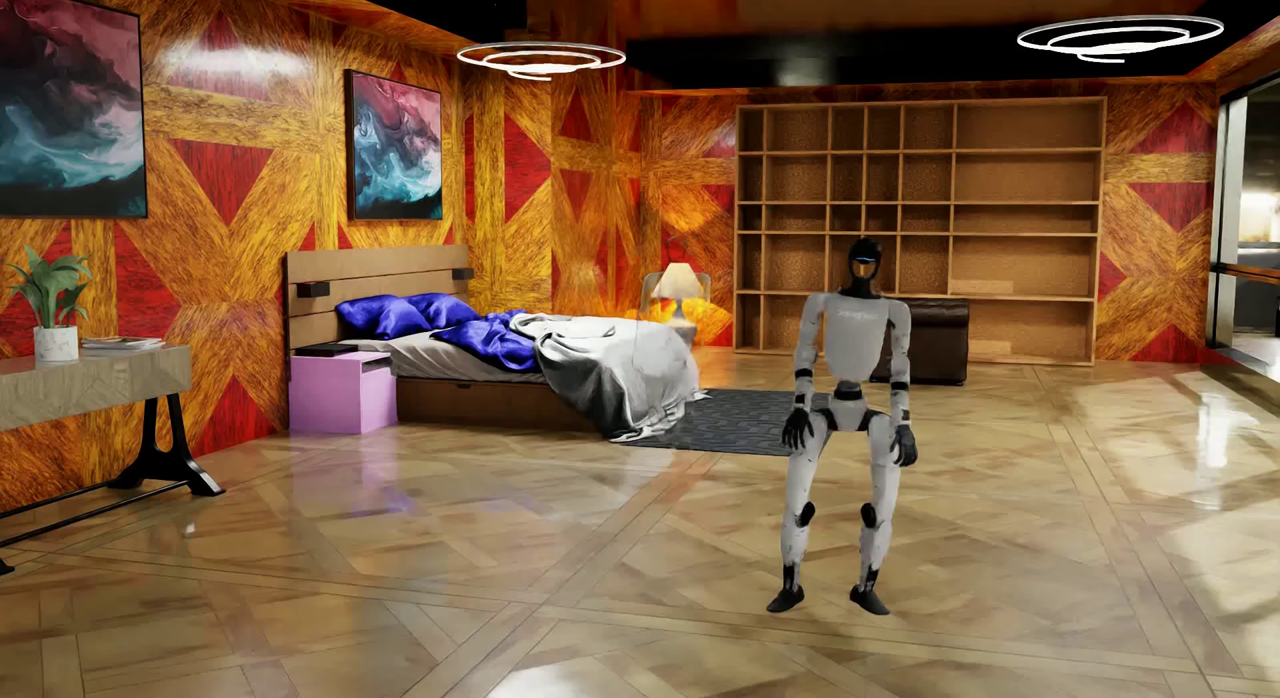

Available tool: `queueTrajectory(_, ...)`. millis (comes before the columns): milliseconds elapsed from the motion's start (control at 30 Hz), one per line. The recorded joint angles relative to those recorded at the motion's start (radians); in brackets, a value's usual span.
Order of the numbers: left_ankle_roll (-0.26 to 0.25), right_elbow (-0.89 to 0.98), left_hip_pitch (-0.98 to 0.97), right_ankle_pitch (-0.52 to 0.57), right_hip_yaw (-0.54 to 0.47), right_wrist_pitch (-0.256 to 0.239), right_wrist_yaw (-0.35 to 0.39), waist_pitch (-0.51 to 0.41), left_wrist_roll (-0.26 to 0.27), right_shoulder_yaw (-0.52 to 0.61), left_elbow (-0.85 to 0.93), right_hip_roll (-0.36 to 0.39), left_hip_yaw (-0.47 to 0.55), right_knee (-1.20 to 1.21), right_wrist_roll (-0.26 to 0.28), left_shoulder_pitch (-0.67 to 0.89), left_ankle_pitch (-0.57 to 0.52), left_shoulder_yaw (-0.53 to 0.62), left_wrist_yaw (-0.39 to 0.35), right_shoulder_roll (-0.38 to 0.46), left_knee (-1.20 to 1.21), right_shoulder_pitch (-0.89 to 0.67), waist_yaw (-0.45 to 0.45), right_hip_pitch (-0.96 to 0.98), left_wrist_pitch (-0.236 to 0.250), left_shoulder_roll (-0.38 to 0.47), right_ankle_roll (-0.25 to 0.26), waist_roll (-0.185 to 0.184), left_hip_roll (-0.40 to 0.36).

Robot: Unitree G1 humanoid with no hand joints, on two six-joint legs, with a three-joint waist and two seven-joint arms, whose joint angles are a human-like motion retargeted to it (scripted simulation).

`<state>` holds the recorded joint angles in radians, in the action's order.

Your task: Walk to the bed

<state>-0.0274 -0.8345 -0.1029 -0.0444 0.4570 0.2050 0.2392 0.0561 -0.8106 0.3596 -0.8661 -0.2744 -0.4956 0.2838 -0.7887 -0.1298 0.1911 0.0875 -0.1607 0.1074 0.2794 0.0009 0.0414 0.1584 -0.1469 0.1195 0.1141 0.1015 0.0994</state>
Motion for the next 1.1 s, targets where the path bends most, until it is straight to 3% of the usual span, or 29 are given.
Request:
queueTrajectory(100,-0.023,-0.017,0.047,0.011,-0.060,-0.004,0.003,0.003,0.005,-0.017,-0.010,0.052,-0.064,-0.046,0.004,0.002,-0.007,-0.008,0.007,-0.007,-0.012,0.018,0.014,-0.022,-0.021,0.000,-0.007,-0.017,0.036)
queueTrajectory(267,-0.064,-0.074,0.115,-0.009,-0.159,0.016,0.006,0.008,0.009,-0.060,0.015,0.117,-0.171,-0.039,-0.006,0.024,-0.014,0.017,0.006,-0.012,-0.026,0.036,0.029,-0.014,-0.008,-0.010,-0.029,-0.046,0.086)
queueTrajectory(500,-0.117,-0.087,0.179,-0.021,-0.281,0.003,0.011,0.019,0.005,-0.115,0.021,0.213,-0.312,-0.038,-0.013,0.068,-0.022,0.074,0.022,-0.023,-0.028,0.056,0.042,0.006,0.005,-0.005,-0.065,-0.082,0.156)
queueTrajectory(767,-0.167,-0.073,0.211,-0.038,-0.347,0.002,0.005,0.027,-0.010,-0.146,0.015,0.301,-0.393,-0.021,-0.027,0.098,-0.027,0.102,0.036,-0.045,0.019,0.084,0.049,0.017,0.018,-0.015,-0.102,-0.111,0.244)
queueTrajectory(900,-0.184,-0.064,0.196,-0.049,-0.373,-0.009,0.003,0.023,-0.016,-0.147,0.009,0.350,-0.407,0.008,-0.037,0.090,-0.007,0.099,0.036,-0.056,0.125,0.080,0.044,0.033,0.015,-0.008,-0.118,-0.127,0.327)
queueTrajectory(1000,-0.174,-0.047,0.141,-0.060,-0.395,-0.019,0.000,0.011,-0.008,-0.147,0.012,0.397,-0.332,0.047,-0.035,0.083,0.006,0.089,0.017,-0.060,0.275,0.070,0.033,0.053,0.018,0.003,-0.126,-0.149,0.413)
queueTrajectory(1067,-0.147,-0.040,0.061,-0.064,-0.428,-0.033,0.002,-0.001,0.002,-0.151,0.021,0.429,-0.113,0.072,-0.031,0.071,0.002,0.080,-0.015,-0.052,0.368,0.069,0.015,0.062,0.027,0.008,-0.126,-0.165,0.414)
queueTrajectory(1100,-0.142,-0.045,0.015,-0.063,-0.453,-0.037,0.001,-0.007,0.006,-0.154,0.025,0.441,0.051,0.085,-0.030,0.064,0.001,0.078,-0.037,-0.050,0.402,0.061,0.003,0.068,0.027,0.002,-0.123,-0.171,0.373)
